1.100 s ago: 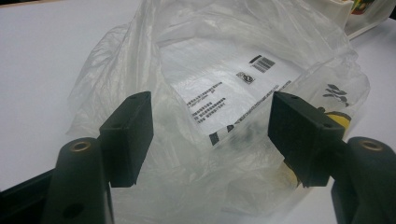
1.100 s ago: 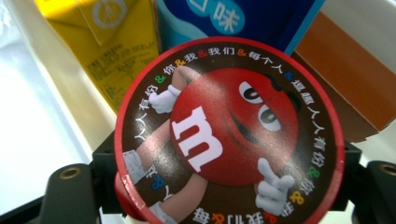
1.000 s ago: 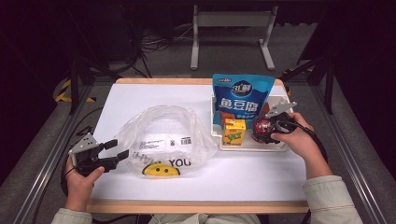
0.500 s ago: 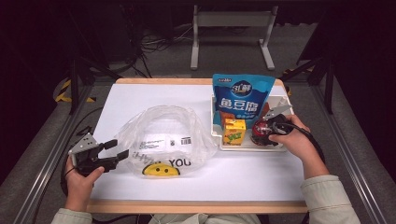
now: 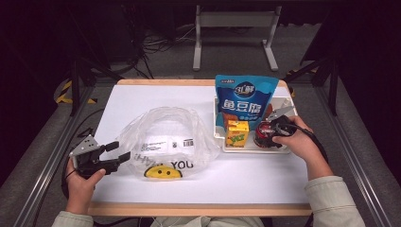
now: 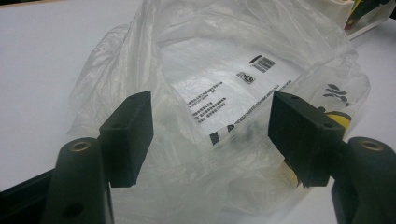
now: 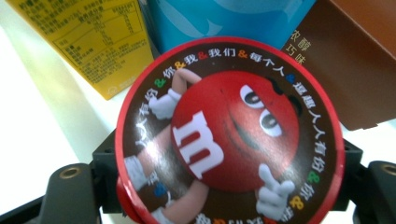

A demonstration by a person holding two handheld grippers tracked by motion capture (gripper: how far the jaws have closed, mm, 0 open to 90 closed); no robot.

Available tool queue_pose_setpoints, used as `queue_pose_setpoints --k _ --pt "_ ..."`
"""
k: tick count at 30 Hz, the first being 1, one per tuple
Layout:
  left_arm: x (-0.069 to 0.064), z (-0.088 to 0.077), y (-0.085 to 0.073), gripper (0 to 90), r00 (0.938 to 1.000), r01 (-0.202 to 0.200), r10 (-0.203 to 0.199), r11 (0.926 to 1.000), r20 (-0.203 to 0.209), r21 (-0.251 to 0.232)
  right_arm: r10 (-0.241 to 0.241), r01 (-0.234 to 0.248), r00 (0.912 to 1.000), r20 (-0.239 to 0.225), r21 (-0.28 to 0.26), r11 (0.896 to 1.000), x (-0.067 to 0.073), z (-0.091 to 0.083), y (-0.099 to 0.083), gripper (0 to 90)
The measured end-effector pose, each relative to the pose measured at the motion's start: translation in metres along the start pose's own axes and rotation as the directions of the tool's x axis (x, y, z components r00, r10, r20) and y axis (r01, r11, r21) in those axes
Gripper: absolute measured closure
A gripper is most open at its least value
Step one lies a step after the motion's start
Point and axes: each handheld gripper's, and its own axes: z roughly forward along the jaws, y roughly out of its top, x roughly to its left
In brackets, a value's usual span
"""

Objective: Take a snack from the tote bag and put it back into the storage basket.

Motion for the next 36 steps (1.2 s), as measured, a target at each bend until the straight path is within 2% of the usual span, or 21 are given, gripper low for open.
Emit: queue_pose_setpoints --k 6,9,14,16,17,19,22,26,31,32,33,36 --pt "0.000 0.000 0.000 31.8 1.0000 0.003 -0.003 1.0000 0.000 -0.001 -0.024 0.024 0.9997 0.000 0.010 1.000 -0.004 -0.001 0.000 23.3" --pt "0.000 0.000 0.000 31.9 1.0000 0.001 -0.001 1.0000 0.001 -0.001 -0.041 0.041 0.9991 0.011 0.033 0.999 -0.005 -0.002 0.001 22.4" --pt "0.000 0.000 0.000 31.8 1.0000 0.001 -0.001 1.0000 0.000 -0.001 -0.033 0.032 0.9993 0.017 0.028 0.999 -0.006 -0.003 0.000 20.5" --pt "0.000 0.000 0.000 31.8 1.0000 0.002 -0.002 1.0000 0.000 -0.001 -0.011 0.011 0.9997 0.021 0.009 1.000 -0.005 -0.005 0.000 15.0" --pt "0.000 0.000 0.000 31.9 1.0000 0.002 -0.002 1.0000 0.000 -0.001 -0.011 0.011 0.9997 0.021 0.009 1.000 -0.005 -0.005 0.000 15.0" --pt "0.000 0.000 0.000 31.8 1.0000 0.003 -0.003 1.0000 0.000 -0.002 0.014 -0.013 0.9994 0.030 -0.042 0.999 -0.002 -0.011 0.002 10.8" --pt "0.000 0.000 0.000 31.9 1.0000 0.002 -0.002 1.0000 0.000 -0.001 0.018 -0.016 0.9989 0.044 -0.055 0.998 -0.001 -0.015 0.003 9.0" --pt "-0.001 -0.001 0.000 31.9 1.0000 0.000 0.000 1.0000 0.001 0.000 0.029 -0.023 0.9975 0.064 -0.100 0.995 0.003 -0.028 0.006 7.7" --pt "-0.003 -0.002 0.001 31.8 1.0000 -0.005 0.005 1.0000 0.007 -0.007 0.049 -0.035 0.9959 0.076 -0.175 0.984 0.013 -0.044 0.007 7.1" --pt "-0.003 -0.002 0.001 31.8 1.0000 -0.005 0.005 1.0000 0.007 -0.007 0.049 -0.035 0.9959 0.076 -0.175 0.984 0.013 -0.044 0.007 7.1" --pt "-0.003 -0.002 0.001 31.8 1.0000 -0.002 0.002 1.0000 0.009 -0.008 0.047 -0.027 0.9952 0.086 -0.215 0.976 0.019 -0.052 0.007 7.1" --pt "-0.004 -0.004 0.001 31.7 0.9999 -0.004 0.004 1.0000 0.013 -0.006 0.042 -0.016 0.9946 0.095 -0.258 0.966 0.028 -0.061 0.007 7.2"
